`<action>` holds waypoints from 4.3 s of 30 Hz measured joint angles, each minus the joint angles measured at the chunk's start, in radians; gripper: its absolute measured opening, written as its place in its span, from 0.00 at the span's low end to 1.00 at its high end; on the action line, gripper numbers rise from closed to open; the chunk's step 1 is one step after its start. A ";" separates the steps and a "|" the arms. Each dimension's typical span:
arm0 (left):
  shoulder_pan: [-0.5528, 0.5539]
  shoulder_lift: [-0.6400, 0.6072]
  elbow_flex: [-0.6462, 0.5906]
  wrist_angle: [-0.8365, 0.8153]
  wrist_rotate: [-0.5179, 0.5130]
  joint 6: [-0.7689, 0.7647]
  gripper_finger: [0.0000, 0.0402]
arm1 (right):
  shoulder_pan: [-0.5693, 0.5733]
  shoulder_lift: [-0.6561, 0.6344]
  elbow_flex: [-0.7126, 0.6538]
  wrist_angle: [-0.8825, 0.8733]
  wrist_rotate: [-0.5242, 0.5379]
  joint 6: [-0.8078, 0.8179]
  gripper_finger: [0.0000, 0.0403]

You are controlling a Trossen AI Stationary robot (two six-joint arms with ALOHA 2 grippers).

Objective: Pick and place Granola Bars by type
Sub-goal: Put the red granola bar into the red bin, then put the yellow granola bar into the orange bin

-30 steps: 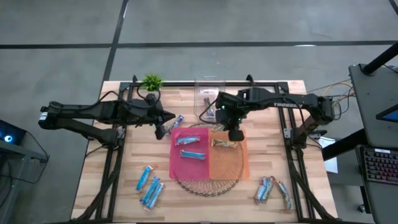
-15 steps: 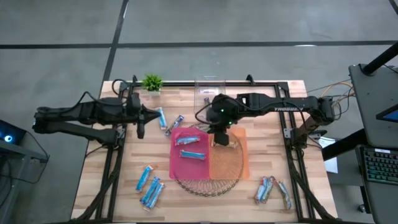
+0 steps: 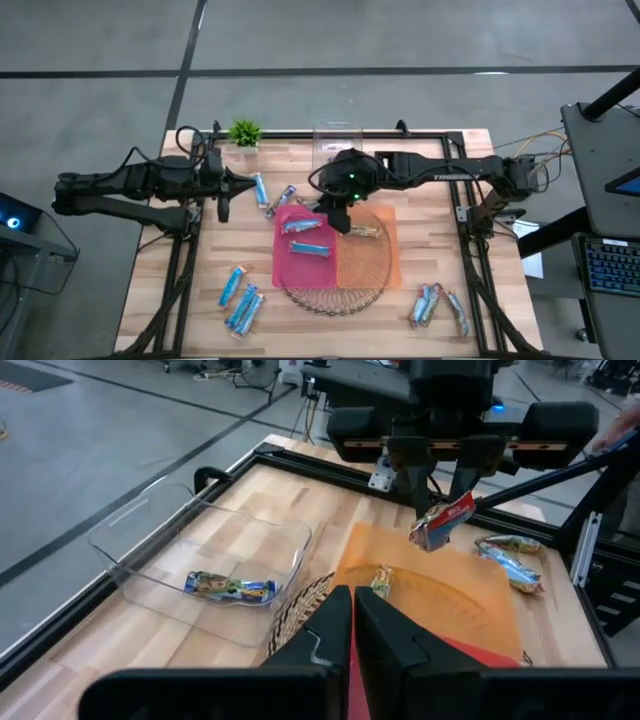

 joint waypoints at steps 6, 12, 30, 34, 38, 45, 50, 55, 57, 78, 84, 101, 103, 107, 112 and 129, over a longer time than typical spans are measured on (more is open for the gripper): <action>0.000 0.006 0.000 0.000 -0.001 -0.003 0.00 | 0.005 0.090 0.074 -0.009 -0.001 0.012 0.13; 0.000 0.006 0.000 0.000 -0.001 -0.008 0.00 | 0.016 0.166 0.119 -0.058 -0.031 0.004 0.13; 0.000 0.012 0.000 -0.010 -0.001 -0.012 0.00 | 0.029 0.385 0.156 -0.115 -0.056 -0.033 0.13; 0.000 0.012 0.000 -0.010 -0.001 -0.012 0.00 | 0.028 0.398 0.162 -0.157 -0.055 -0.051 0.13; 0.000 0.012 0.000 -0.010 -0.001 -0.012 0.00 | 0.028 0.398 0.162 -0.182 -0.055 -0.090 0.13; 0.000 0.012 0.000 -0.010 -0.001 -0.012 0.00 | 0.028 0.398 0.162 -0.195 -0.054 -0.126 0.13; 0.000 0.012 0.000 -0.010 -0.001 -0.012 0.00 | 0.026 0.398 0.161 -0.194 -0.054 -0.148 0.13; 0.000 0.012 0.000 -0.010 -0.002 -0.012 0.00 | 0.026 0.398 0.161 -0.195 -0.053 -0.149 0.13; 0.000 0.012 0.000 -0.010 -0.001 -0.012 0.00 | 0.026 0.398 0.161 -0.195 -0.053 -0.149 0.13; 0.000 0.012 0.000 -0.010 -0.002 -0.021 0.00 | 0.026 0.401 0.160 -0.209 -0.053 -0.121 0.36; 0.000 0.015 0.000 -0.011 -0.002 -0.021 0.00 | 0.026 0.401 0.160 -0.208 -0.053 -0.122 0.37; 0.000 0.030 0.000 -0.010 -0.010 -0.021 0.00 | 0.027 0.401 0.160 -0.207 -0.089 -0.182 0.03; 0.000 0.038 0.000 -0.010 -0.010 -0.021 0.00 | 0.027 0.401 0.160 -0.207 -0.090 -0.182 0.03; 0.000 0.055 0.000 -0.010 -0.010 -0.021 0.00 | 0.027 0.396 0.159 -0.212 -0.090 -0.182 0.02; 0.000 0.060 0.000 -0.010 -0.010 -0.031 0.00 | 0.027 0.313 0.159 -0.244 -0.090 -0.197 0.02; -0.001 0.057 0.000 -0.008 -0.009 -0.038 0.00 | 0.028 -0.133 0.155 -0.301 0.024 -0.204 0.02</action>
